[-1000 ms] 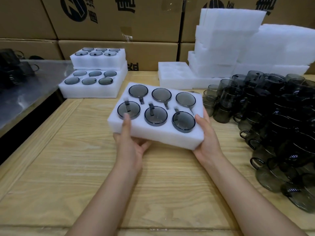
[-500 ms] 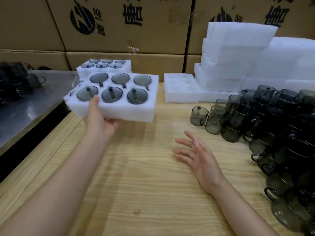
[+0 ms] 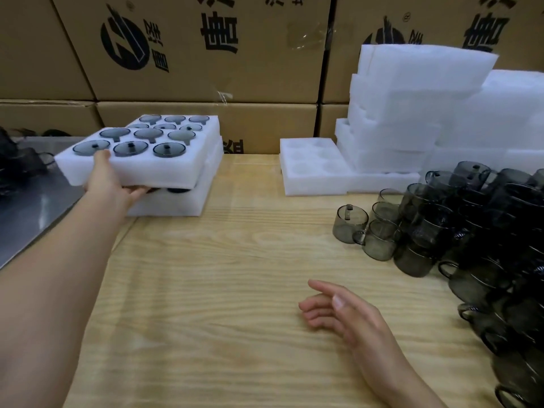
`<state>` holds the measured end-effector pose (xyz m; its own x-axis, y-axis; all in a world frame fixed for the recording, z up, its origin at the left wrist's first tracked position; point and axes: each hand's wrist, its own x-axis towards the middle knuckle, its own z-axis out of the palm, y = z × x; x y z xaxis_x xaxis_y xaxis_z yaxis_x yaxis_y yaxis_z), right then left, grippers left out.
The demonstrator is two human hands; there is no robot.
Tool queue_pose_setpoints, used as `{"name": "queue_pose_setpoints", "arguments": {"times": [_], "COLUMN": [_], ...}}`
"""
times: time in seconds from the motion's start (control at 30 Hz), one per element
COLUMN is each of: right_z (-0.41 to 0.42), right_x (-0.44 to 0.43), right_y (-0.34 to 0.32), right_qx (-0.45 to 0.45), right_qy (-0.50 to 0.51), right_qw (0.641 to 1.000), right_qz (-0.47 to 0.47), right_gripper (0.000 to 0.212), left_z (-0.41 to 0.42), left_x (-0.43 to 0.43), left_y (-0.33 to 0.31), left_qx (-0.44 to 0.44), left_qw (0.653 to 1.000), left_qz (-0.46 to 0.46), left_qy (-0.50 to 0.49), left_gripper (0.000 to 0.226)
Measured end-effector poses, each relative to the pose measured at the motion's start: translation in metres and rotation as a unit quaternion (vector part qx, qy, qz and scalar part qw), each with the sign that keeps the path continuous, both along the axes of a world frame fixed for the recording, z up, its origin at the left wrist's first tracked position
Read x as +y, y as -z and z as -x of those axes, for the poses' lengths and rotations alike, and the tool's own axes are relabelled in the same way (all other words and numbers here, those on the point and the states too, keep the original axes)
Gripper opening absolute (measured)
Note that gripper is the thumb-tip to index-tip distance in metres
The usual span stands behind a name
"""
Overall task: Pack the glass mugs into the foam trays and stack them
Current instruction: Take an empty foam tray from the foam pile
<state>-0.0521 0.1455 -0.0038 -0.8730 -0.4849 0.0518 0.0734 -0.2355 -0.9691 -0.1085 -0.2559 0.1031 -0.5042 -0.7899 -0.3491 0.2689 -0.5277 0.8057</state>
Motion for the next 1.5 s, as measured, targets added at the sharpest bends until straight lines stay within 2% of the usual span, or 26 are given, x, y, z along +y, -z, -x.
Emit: {"name": "queue_pose_setpoints", "arguments": {"times": [0.07,0.17,0.33,0.4,0.47,0.5,0.57,0.63,1.0,1.03,1.07,1.13,1.2,1.23,1.27,1.4,1.5], "right_z": [0.001,0.002,0.002,0.001,0.001,0.001,0.0,0.0,0.002,0.002,0.002,0.001,0.001,0.002,0.002,0.002,0.003], "right_x": [0.0,-0.001,0.0,0.0,0.001,0.001,0.0,0.0,-0.002,-0.002,-0.002,-0.002,-0.002,-0.002,-0.002,-0.003,-0.003], "right_y": [0.001,0.003,0.004,0.004,0.003,0.003,0.002,0.001,0.002,0.002,0.002,0.003,0.003,0.004,0.004,0.006,0.006], "right_qx": [0.001,-0.003,0.005,0.007,0.008,0.008,0.008,0.008,0.002,0.005,0.007,0.011,0.016,0.016,0.016,0.019,0.018], "right_qy": [-0.003,-0.006,-0.006,-0.007,-0.008,-0.008,-0.009,-0.006,-0.004,-0.004,-0.004,-0.004,-0.005,-0.004,-0.003,-0.001,-0.007], "right_qw": [1.0,1.0,1.0,1.0,1.0,1.0,1.0,1.0,1.0,1.0,1.0,1.0,0.999,0.999,0.999,1.0,1.0], "right_qz": [-0.001,0.004,-0.001,-0.004,-0.007,-0.008,-0.011,-0.012,-0.011,-0.015,-0.02,-0.028,-0.032,-0.032,-0.031,-0.022,-0.015], "right_gripper": [0.04,0.039,0.037,0.036,0.035,0.035,0.035,0.035,0.034,0.033,0.032,0.031,0.031,0.031,0.031,0.032,0.033], "left_z": [0.01,0.019,0.026,0.027,0.024,0.021,0.017,0.017,0.036,0.035,0.035,0.038,0.054,0.065,0.077,0.122,0.143], "left_x": [-0.001,-0.006,-0.015,-0.011,0.004,0.015,0.039,0.061,0.061,0.07,0.084,0.122,0.158,0.172,0.183,0.199,0.198], "left_y": [0.003,0.011,0.021,0.027,0.035,0.041,0.061,0.076,0.073,0.072,0.073,0.075,0.079,0.08,0.081,0.08,0.083], "left_qx": [-0.01,-0.036,-0.115,-0.216,-0.34,-0.359,-0.341,-0.329,-0.334,-0.336,-0.322,-0.224,-0.131,-0.117,-0.116,-0.18,-0.266], "left_qw": [1.0,0.999,0.988,0.964,0.912,0.889,0.846,0.808,0.813,0.803,0.78,0.698,0.594,0.553,0.529,0.512,0.474], "left_qz": [0.011,0.029,0.083,0.14,0.23,0.285,0.408,0.483,0.476,0.492,0.537,0.68,0.788,0.809,0.815,0.799,0.793], "left_qy": [0.0,-0.025,-0.062,-0.063,-0.027,-0.006,0.033,0.069,0.03,0.006,-0.025,-0.02,0.097,0.163,0.209,0.259,0.274], "left_gripper": [0.063,0.062,0.086,0.101,0.117,0.123,0.132,0.139,0.111,0.105,0.098,0.087,0.076,0.074,0.073,0.076,0.067]}}
